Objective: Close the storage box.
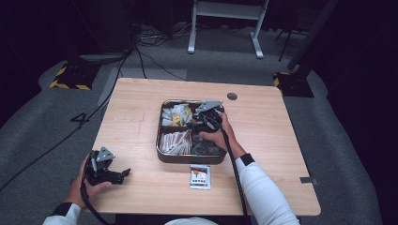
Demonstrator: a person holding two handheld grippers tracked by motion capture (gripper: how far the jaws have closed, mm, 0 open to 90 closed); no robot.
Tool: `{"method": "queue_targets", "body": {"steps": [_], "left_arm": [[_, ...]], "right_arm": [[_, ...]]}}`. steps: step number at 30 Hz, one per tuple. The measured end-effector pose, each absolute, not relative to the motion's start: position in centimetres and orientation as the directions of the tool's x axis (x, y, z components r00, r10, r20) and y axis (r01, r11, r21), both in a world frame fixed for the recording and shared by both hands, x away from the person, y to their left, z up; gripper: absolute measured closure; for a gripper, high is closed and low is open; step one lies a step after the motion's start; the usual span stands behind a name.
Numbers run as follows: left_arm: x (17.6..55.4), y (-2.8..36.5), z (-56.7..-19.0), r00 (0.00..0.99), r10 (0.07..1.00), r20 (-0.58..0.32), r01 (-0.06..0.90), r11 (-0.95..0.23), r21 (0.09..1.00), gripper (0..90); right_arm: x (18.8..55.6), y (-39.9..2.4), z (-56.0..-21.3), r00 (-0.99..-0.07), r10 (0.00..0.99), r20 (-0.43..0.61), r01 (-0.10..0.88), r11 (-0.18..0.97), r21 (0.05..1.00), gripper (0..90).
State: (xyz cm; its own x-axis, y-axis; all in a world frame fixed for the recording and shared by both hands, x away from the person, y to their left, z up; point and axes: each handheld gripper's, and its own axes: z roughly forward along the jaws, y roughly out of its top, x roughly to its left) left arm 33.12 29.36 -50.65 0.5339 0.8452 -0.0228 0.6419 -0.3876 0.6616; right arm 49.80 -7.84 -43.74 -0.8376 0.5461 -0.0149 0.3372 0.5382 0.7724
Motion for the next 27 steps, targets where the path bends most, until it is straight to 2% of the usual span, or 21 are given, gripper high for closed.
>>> {"method": "queue_targets", "body": {"steps": [7, 13, 19, 27], "left_arm": [[33.1, 29.3, -50.7, 0.53, 0.848, -0.027, 0.643, -0.381, 0.664, 0.3], [33.1, 29.3, -50.7, 0.529, 0.848, -0.027, 0.643, -0.381, 0.664, 0.3], [33.1, 29.3, -50.7, 0.53, 0.848, -0.027, 0.643, -0.381, 0.664, 0.3], [33.1, 29.3, -50.7, 0.53, 0.848, -0.027, 0.643, -0.381, 0.664, 0.3]], "right_arm": [[49.7, -8.1, -43.6, -0.842, 0.538, -0.03, 0.328, 0.556, 0.764, 43.5], [49.4, -8.3, -43.4, -0.842, 0.536, -0.069, 0.309, 0.582, 0.752, 29.7], [49.1, -8.6, -43.3, -0.843, 0.529, -0.101, 0.292, 0.606, 0.74, 26.1], [48.6, -9.4, -42.7, -0.849, 0.52, -0.091, 0.284, 0.597, 0.751, 21.1]]}}
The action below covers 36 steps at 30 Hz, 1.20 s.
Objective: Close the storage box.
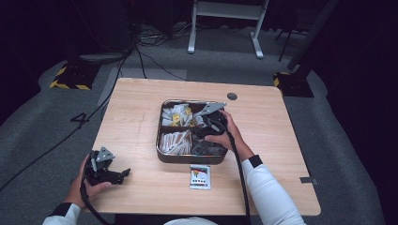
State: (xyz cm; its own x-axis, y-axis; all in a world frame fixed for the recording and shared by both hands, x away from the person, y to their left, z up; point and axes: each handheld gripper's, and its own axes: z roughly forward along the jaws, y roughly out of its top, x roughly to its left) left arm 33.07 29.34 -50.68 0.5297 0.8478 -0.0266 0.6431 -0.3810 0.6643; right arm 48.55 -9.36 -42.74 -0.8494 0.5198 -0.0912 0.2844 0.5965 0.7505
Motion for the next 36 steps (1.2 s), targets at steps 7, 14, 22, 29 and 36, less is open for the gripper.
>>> {"method": "queue_targets", "body": {"steps": [7, 14, 22, 29, 36], "left_arm": [[33.1, 29.3, -50.7, 0.53, 0.848, -0.026, 0.643, -0.381, 0.664, 0.3], [33.1, 29.4, -50.7, 0.53, 0.848, -0.026, 0.642, -0.381, 0.665, 0.3], [33.1, 29.4, -50.7, 0.531, 0.847, -0.025, 0.642, -0.383, 0.664, 0.3], [33.1, 29.4, -50.7, 0.531, 0.847, -0.024, 0.642, -0.383, 0.664, 0.3], [33.1, 29.4, -50.7, 0.532, 0.846, -0.023, 0.641, -0.385, 0.664, 0.3]], "right_arm": [[48.2, -9.8, -42.5, -0.85, 0.515, -0.11, 0.271, 0.608, 0.746, 19.3], [47.7, -9.9, -42.3, -0.852, 0.506, -0.134, 0.261, 0.633, 0.729, 19.5], [46.8, -10.9, -41.9, -0.85, 0.5, -0.165, 0.248, 0.657, 0.712, 19.8], [46.1, -12.4, -41.5, -0.844, 0.506, -0.181, 0.243, 0.66, 0.711, 20.0], [45.2, -13.9, -41.2, -0.831, 0.512, -0.216, 0.237, 0.678, 0.696, 20.2]]}}
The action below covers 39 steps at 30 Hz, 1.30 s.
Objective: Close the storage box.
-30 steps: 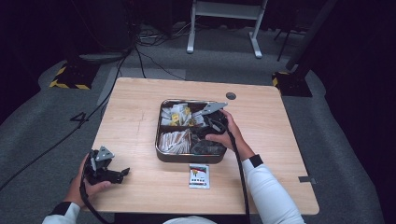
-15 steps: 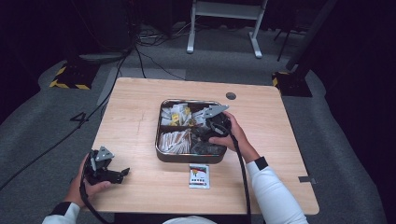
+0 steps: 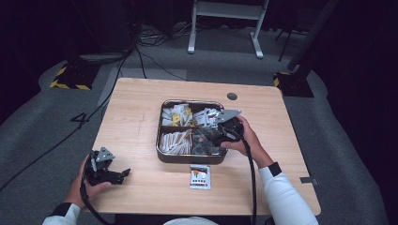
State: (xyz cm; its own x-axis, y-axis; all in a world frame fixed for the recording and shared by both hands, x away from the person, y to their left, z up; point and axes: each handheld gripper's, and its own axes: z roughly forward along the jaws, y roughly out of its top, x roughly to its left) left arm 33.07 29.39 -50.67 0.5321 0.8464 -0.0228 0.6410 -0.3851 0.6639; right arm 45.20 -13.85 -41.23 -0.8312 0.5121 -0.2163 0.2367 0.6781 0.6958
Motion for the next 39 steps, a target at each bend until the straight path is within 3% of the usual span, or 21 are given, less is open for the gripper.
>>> {"method": "queue_targets", "body": {"steps": [39], "left_arm": [[33.1, 29.4, -50.7, 0.53, 0.848, -0.027, 0.643, -0.381, 0.665, 0.3]], "right_arm": [[41.2, -21.7, -42.3, -0.798, 0.567, -0.205, 0.293, 0.662, 0.69, 19.7]]}}
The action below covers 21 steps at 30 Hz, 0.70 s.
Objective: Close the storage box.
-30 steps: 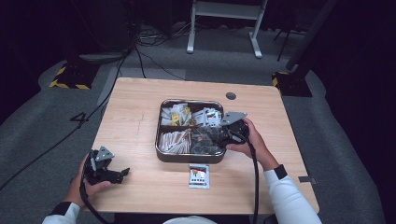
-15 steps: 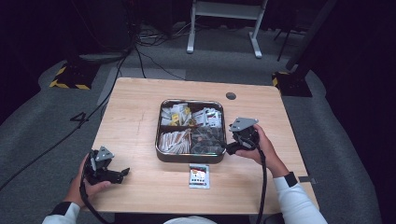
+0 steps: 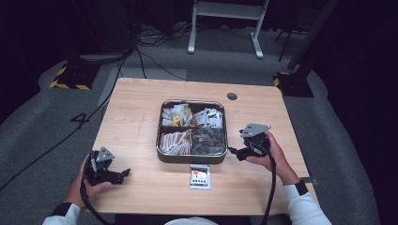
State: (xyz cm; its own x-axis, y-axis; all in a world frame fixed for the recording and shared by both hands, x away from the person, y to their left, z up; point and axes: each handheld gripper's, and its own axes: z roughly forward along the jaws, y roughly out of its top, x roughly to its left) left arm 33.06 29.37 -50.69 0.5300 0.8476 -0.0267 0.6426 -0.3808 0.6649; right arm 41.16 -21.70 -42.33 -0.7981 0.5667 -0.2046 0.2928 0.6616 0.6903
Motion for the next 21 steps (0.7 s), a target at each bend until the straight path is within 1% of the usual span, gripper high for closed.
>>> {"method": "queue_targets", "body": {"steps": [21], "left_arm": [[33.2, 29.4, -50.6, 0.535, 0.845, -0.025, 0.643, -0.387, 0.661, 0.1]], "right_arm": [[39.9, -26.3, -45.2, -0.76, 0.621, -0.19, 0.376, 0.658, 0.652, 19.4]]}}
